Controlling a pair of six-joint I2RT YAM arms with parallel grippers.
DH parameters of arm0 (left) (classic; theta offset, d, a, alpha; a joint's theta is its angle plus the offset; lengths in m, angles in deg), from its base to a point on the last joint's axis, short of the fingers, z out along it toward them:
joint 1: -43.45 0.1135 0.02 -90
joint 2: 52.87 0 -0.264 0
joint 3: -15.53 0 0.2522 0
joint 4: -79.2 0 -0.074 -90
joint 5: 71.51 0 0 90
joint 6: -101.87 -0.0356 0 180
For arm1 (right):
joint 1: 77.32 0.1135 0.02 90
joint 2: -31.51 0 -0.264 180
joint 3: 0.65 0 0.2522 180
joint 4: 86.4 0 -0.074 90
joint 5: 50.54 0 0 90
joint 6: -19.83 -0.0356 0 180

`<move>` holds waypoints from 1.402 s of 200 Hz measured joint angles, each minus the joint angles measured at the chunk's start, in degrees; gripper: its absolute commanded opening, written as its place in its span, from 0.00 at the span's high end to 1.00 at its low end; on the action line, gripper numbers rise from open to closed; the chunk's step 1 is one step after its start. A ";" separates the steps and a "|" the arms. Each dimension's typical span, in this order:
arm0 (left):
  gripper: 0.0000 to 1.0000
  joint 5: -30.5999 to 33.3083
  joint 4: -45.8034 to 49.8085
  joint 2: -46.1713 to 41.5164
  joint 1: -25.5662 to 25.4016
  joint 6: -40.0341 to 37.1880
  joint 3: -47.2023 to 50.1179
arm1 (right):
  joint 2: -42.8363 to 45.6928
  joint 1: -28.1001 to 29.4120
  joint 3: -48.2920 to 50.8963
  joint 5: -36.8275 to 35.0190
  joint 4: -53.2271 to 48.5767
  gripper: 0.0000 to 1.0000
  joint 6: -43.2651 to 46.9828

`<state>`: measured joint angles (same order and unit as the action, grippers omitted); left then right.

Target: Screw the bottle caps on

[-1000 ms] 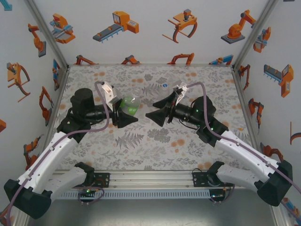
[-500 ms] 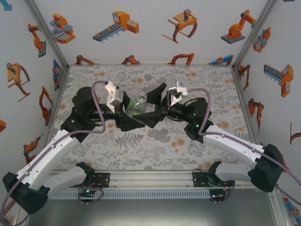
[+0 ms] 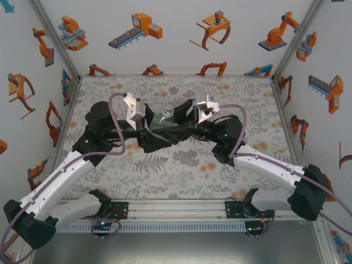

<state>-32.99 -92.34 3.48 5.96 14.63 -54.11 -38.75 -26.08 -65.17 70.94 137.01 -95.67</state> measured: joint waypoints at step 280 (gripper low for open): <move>0.24 44.68 43.06 11.47 50.34 9.92 4.92 | 18.99 -10.25 14.67 -17.42 -30.73 0.73 20.90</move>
<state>11.68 -49.28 14.96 56.29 24.55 -49.19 -19.75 -36.33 -50.51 53.52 106.28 -74.77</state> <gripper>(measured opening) 0.776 0.530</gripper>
